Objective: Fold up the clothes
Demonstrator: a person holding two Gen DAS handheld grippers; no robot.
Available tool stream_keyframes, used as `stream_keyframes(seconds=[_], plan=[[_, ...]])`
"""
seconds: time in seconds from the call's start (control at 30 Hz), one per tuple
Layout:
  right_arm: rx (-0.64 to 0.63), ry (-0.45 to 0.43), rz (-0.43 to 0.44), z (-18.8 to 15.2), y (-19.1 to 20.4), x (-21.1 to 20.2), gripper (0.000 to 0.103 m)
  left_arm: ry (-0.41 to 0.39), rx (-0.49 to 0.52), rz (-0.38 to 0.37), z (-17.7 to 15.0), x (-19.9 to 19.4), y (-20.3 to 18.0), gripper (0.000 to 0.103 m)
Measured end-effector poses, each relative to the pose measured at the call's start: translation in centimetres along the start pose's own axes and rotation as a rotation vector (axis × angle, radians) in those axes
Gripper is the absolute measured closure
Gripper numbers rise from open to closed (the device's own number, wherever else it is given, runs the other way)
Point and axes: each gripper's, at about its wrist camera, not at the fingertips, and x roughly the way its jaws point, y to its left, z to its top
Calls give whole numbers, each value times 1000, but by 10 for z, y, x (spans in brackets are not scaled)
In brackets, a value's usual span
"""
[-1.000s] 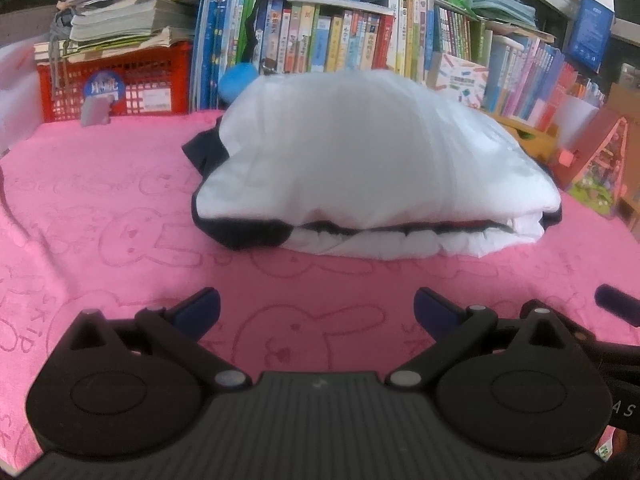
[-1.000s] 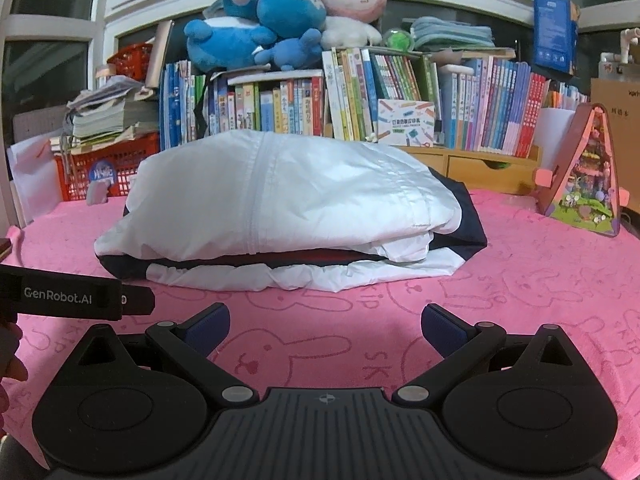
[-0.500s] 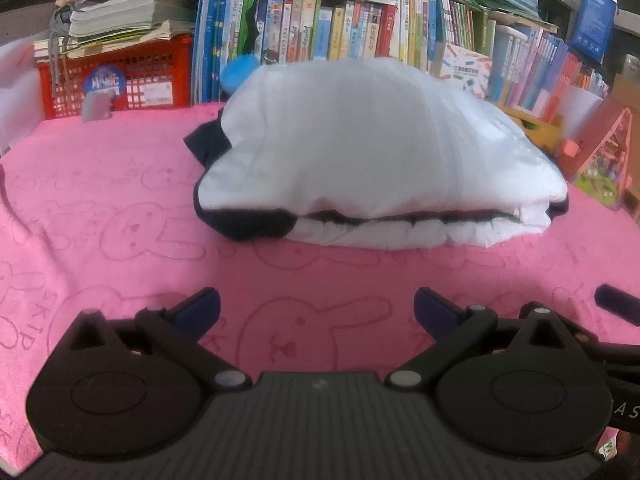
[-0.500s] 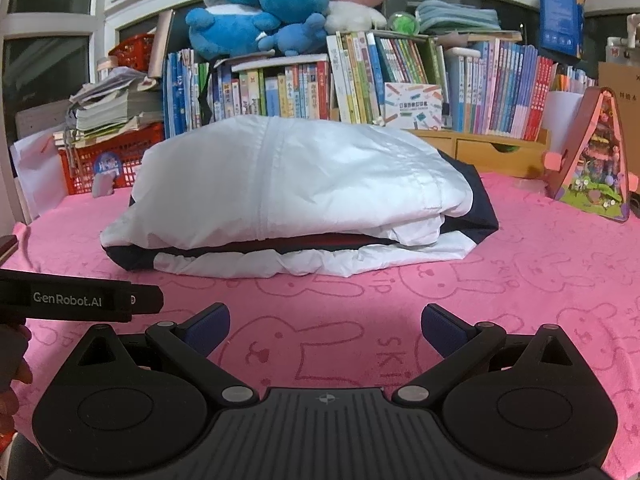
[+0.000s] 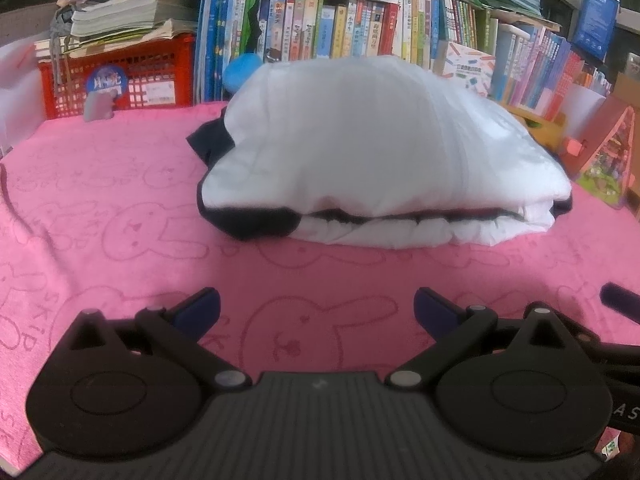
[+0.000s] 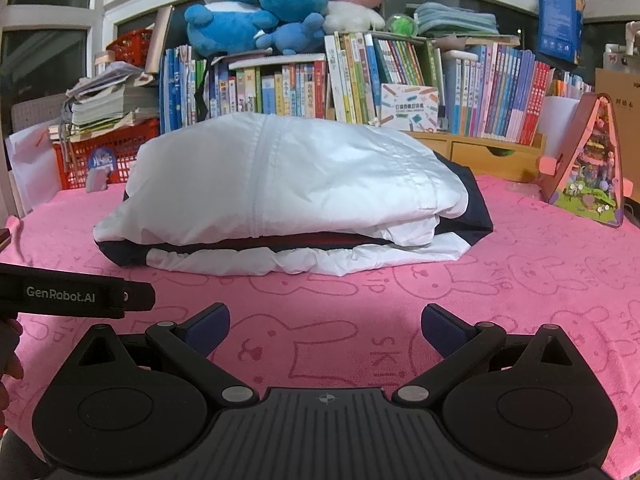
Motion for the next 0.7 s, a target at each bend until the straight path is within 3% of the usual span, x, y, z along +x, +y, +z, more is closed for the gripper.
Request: stream_keyframes(seconds=[0.53,0.6,0.7], plan=[[-10,-13,-12,-2,0,5,0,14,14,-19,0,5,-1,0],[-47,-34,-27,1,0,7,0,8,31,-20,4,6,1,0],[-157,-91,-59,8,-1,13,0,-48,88,35,19,6,5,0]])
